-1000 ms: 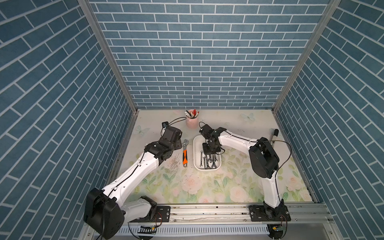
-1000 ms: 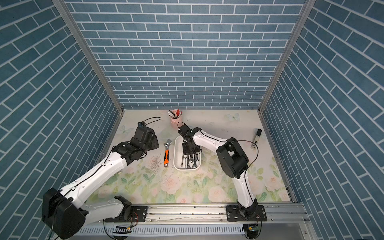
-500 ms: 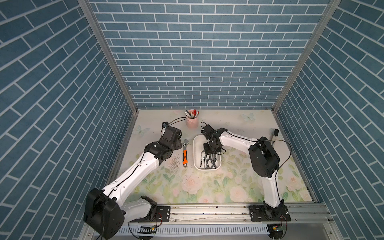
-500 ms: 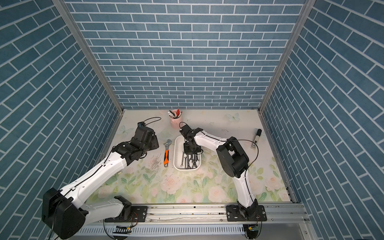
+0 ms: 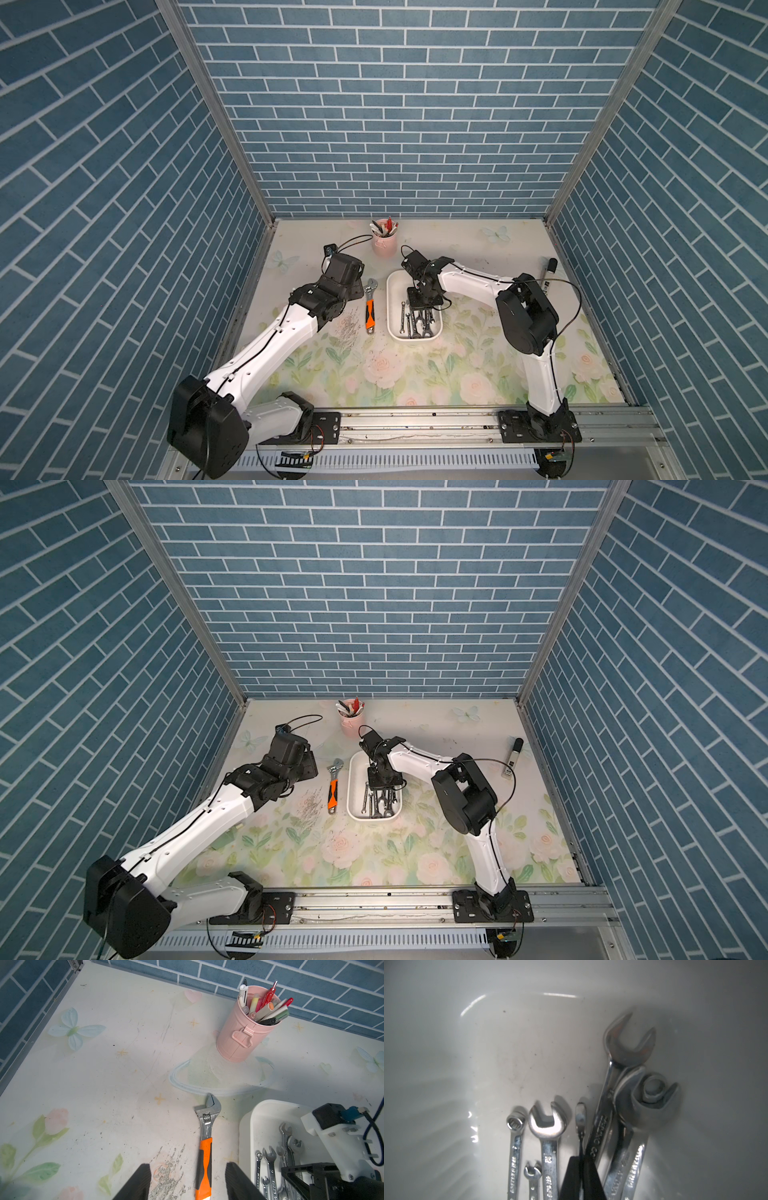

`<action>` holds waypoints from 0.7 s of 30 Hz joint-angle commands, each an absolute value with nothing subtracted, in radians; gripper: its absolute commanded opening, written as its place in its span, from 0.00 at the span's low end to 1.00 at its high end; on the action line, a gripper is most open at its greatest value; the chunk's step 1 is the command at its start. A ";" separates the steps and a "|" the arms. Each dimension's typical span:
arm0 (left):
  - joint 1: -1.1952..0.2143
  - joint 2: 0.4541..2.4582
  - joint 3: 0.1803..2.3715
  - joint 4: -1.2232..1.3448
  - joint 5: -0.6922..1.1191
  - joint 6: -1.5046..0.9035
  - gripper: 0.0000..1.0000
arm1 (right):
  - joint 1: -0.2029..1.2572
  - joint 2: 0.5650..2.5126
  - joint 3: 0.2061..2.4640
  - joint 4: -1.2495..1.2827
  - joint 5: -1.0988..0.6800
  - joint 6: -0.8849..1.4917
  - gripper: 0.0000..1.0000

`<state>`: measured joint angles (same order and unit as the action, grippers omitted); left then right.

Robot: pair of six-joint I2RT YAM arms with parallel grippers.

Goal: Take out the wrench from the storage box
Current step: Pick up the wrench from the storage box.

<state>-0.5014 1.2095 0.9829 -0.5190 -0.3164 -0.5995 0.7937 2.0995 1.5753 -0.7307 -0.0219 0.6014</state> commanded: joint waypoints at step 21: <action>-0.496 1.205 1.004 -0.559 -0.325 -0.603 0.63 | 0.669 1.800 1.604 -0.871 0.023 0.529 0.00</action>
<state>-0.5014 1.2076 0.9833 -0.5282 -0.3168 -0.5991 0.6926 1.8626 1.6054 -0.8219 -0.0040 0.5663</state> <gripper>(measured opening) 0.628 0.051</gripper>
